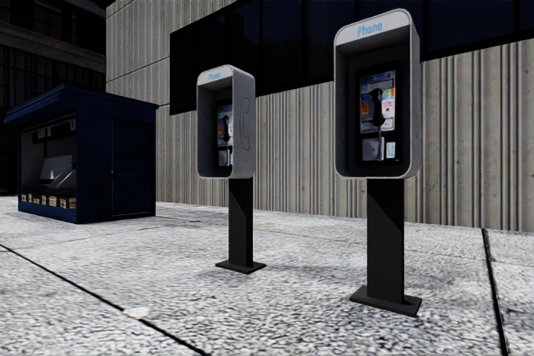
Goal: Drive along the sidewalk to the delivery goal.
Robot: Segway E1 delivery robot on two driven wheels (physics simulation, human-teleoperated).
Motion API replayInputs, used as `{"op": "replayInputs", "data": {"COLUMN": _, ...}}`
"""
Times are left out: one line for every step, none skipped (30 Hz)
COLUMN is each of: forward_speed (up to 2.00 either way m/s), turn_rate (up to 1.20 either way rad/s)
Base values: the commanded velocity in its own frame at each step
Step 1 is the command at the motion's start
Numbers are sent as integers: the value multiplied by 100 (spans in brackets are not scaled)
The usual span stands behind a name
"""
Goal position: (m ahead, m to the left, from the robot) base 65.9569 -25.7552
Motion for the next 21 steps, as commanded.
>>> {"op": "replayInputs", "data": {"forward_speed": 0, "turn_rate": 4}}
{"op": "replayInputs", "data": {"forward_speed": 13, "turn_rate": 13}}
{"op": "replayInputs", "data": {"forward_speed": 13, "turn_rate": 13}}
{"op": "replayInputs", "data": {"forward_speed": 55, "turn_rate": 20}}
{"op": "replayInputs", "data": {"forward_speed": 78, "turn_rate": 24}}
{"op": "replayInputs", "data": {"forward_speed": 91, "turn_rate": 26}}
{"op": "replayInputs", "data": {"forward_speed": 96, "turn_rate": 26}}
{"op": "replayInputs", "data": {"forward_speed": 96, "turn_rate": 26}}
{"op": "replayInputs", "data": {"forward_speed": 98, "turn_rate": 27}}
{"op": "replayInputs", "data": {"forward_speed": 103, "turn_rate": 29}}
{"op": "replayInputs", "data": {"forward_speed": 103, "turn_rate": 29}}
{"op": "replayInputs", "data": {"forward_speed": 115, "turn_rate": 35}}
{"op": "replayInputs", "data": {"forward_speed": 132, "turn_rate": 38}}
{"op": "replayInputs", "data": {"forward_speed": 151, "turn_rate": 39}}
{"op": "replayInputs", "data": {"forward_speed": 160, "turn_rate": 39}}
{"op": "replayInputs", "data": {"forward_speed": 160, "turn_rate": 39}}
{"op": "replayInputs", "data": {"forward_speed": 173, "turn_rate": 39}}
{"op": "replayInputs", "data": {"forward_speed": 179, "turn_rate": 40}}
{"op": "replayInputs", "data": {"forward_speed": 179, "turn_rate": 40}}
{"op": "replayInputs", "data": {"forward_speed": 183, "turn_rate": 42}}
{"op": "replayInputs", "data": {"forward_speed": 184, "turn_rate": 45}}
